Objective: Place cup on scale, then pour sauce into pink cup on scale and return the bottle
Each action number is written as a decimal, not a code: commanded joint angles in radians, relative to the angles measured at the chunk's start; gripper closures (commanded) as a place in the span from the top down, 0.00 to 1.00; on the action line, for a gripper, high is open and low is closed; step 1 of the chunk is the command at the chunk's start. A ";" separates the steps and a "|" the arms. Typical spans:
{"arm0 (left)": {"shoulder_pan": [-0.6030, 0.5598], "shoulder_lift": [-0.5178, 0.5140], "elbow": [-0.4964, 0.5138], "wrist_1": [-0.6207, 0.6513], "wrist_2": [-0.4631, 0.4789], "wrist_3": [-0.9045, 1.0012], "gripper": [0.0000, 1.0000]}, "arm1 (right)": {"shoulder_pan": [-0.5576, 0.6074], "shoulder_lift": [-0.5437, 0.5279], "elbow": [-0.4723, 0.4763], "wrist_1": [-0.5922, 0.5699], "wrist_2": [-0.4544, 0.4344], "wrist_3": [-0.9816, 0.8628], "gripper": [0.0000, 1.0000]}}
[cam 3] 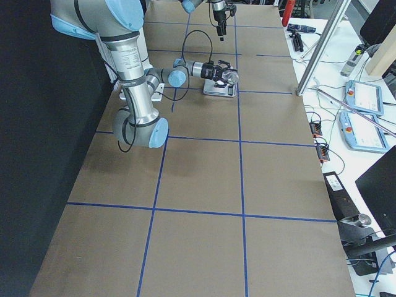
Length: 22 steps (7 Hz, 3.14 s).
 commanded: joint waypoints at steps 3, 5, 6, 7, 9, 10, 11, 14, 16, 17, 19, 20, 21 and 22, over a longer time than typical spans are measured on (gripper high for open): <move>0.001 -0.003 0.000 0.000 0.000 -0.004 0.83 | -0.003 -0.026 0.060 0.057 0.109 0.159 0.00; 0.001 -0.003 0.000 0.000 0.000 -0.002 0.83 | -0.003 -0.064 0.060 0.145 0.149 0.239 0.00; 0.001 -0.003 -0.002 0.000 0.000 -0.002 0.83 | -0.003 -0.079 0.058 0.192 0.167 0.281 0.00; 0.001 -0.005 -0.002 0.000 0.000 -0.002 0.83 | -0.002 -0.089 0.058 0.244 0.218 0.389 0.00; 0.001 -0.008 -0.003 0.000 0.000 -0.004 0.83 | 0.000 -0.092 0.058 0.334 0.304 0.573 0.00; 0.001 -0.008 -0.002 0.000 0.000 -0.005 0.83 | 0.001 -0.098 0.058 0.344 0.338 0.685 0.00; 0.001 -0.009 -0.002 0.000 -0.002 -0.007 0.83 | 0.003 -0.125 0.058 0.349 0.377 0.851 0.00; 0.001 -0.011 -0.003 0.000 -0.002 -0.007 0.83 | 0.003 -0.292 0.054 0.625 0.410 0.979 0.00; 0.002 -0.011 -0.002 0.000 -0.002 -0.008 0.83 | 0.005 -0.389 0.048 0.782 0.427 1.097 0.00; 0.002 -0.011 -0.002 0.000 -0.003 -0.008 0.83 | 0.005 -0.393 0.048 0.787 0.442 1.199 0.00; 0.004 -0.011 0.000 0.000 -0.003 -0.008 0.83 | 0.006 -0.393 0.038 0.795 0.439 1.477 0.00; 0.005 -0.012 0.000 0.000 -0.003 -0.008 0.83 | 0.005 -0.434 0.037 0.795 0.442 1.602 0.00; 0.005 -0.014 0.000 0.000 -0.003 -0.008 0.83 | 0.005 -0.440 0.038 0.796 0.444 1.649 0.00; 0.005 -0.015 0.000 0.000 -0.003 -0.008 0.83 | 0.005 -0.443 0.034 0.795 0.445 1.695 0.00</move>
